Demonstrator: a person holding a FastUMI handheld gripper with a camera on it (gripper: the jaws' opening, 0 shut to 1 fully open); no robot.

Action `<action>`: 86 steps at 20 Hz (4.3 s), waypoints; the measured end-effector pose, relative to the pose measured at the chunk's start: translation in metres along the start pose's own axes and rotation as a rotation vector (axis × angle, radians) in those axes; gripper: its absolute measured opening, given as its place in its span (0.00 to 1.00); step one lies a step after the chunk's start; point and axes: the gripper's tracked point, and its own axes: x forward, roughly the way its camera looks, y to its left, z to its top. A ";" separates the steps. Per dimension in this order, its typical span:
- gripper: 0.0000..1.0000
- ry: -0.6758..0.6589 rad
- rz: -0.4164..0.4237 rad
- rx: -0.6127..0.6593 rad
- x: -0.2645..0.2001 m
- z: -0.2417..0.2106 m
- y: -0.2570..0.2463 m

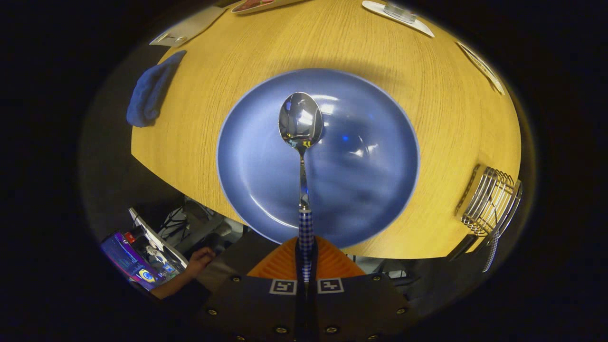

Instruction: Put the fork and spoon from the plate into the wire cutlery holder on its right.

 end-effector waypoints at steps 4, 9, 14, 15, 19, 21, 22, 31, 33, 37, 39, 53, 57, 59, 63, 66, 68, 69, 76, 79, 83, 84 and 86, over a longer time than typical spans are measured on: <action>0.01 0.021 0.010 0.038 -0.022 -0.020 -0.026; 0.01 0.056 -0.013 0.052 -0.042 -0.052 -0.068; 0.01 0.088 -0.002 0.067 -0.065 -0.081 -0.092; 0.02 0.098 -0.005 0.071 -0.069 -0.087 -0.100; 0.02 0.125 -0.013 0.092 -0.088 -0.107 -0.127; 0.01 0.137 -0.003 0.118 -0.098 -0.116 -0.136; 0.01 0.145 -0.001 0.126 -0.104 -0.121 -0.141; 0.01 0.178 0.002 0.239 -0.127 -0.130 -0.185; 0.01 0.191 0.010 0.255 -0.125 -0.127 -0.186; 0.01 0.209 0.028 0.278 -0.123 -0.119 -0.190; 0.01 0.223 0.025 0.290 -0.123 -0.115 -0.193; 0.01 0.346 -0.021 0.275 -0.106 -0.095 -0.215; 0.01 0.385 -0.031 0.265 -0.103 -0.087 -0.217; 0.01 0.414 -0.036 0.249 -0.103 -0.085 -0.219; 0.01 0.470 -0.070 0.222 -0.095 -0.078 -0.225; 0.01 0.502 -0.080 0.199 -0.096 -0.069 -0.224; 0.02 0.523 -0.091 0.175 -0.095 -0.067 -0.229; 0.01 0.529 -0.095 0.168 -0.096 -0.064 -0.231; 0.06 0.558 -0.120 0.114 -0.097 -0.058 -0.233; 0.10 0.541 -0.124 0.112 -0.097 -0.057 -0.234; 0.10 0.497 -0.135 0.109 -0.098 -0.053 -0.237; 0.10 0.491 -0.136 0.109 -0.102 -0.052 -0.237; 0.14 0.471 -0.135 0.115 -0.108 -0.053 -0.237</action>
